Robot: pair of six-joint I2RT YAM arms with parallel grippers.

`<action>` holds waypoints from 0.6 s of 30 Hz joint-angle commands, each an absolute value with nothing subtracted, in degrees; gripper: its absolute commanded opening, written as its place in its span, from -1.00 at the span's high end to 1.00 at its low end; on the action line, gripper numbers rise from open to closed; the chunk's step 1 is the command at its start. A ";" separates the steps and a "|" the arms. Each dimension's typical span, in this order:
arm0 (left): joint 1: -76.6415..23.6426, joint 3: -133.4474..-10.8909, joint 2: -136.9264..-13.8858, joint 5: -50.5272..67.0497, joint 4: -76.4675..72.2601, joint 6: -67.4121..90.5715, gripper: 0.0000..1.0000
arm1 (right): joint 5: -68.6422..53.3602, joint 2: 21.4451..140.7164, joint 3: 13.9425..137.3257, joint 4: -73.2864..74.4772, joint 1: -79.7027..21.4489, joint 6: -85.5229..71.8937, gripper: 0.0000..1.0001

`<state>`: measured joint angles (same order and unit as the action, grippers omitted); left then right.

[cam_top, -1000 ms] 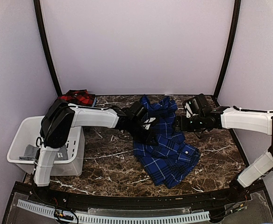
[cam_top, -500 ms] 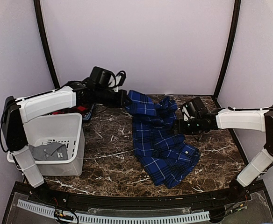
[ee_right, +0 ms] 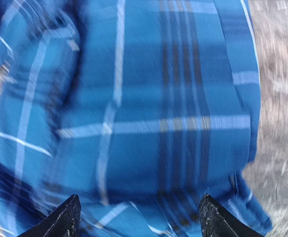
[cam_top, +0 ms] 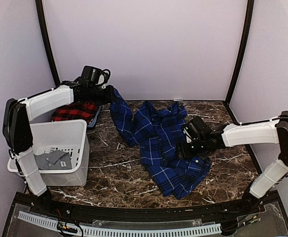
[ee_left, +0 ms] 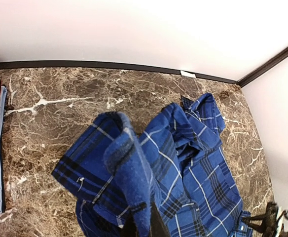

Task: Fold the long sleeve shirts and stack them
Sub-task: Flatten out the crumpled shirt at the center of the board.

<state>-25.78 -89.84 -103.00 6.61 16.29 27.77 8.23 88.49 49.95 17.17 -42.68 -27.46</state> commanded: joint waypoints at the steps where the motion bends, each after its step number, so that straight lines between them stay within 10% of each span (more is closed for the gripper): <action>1: -23.59 -96.70 -105.26 7.37 18.16 28.21 1.00 | 12.76 85.76 44.98 20.25 -44.06 -32.00 -0.58; 18: -21.71 -113.63 -115.51 11.10 21.19 27.77 1.00 | 17.67 84.41 38.41 25.19 -51.95 -42.07 -0.50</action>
<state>-22.00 -109.95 -114.21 9.45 19.94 27.86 15.25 82.74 38.63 25.36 -51.35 -39.35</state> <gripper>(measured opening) 0.027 0.765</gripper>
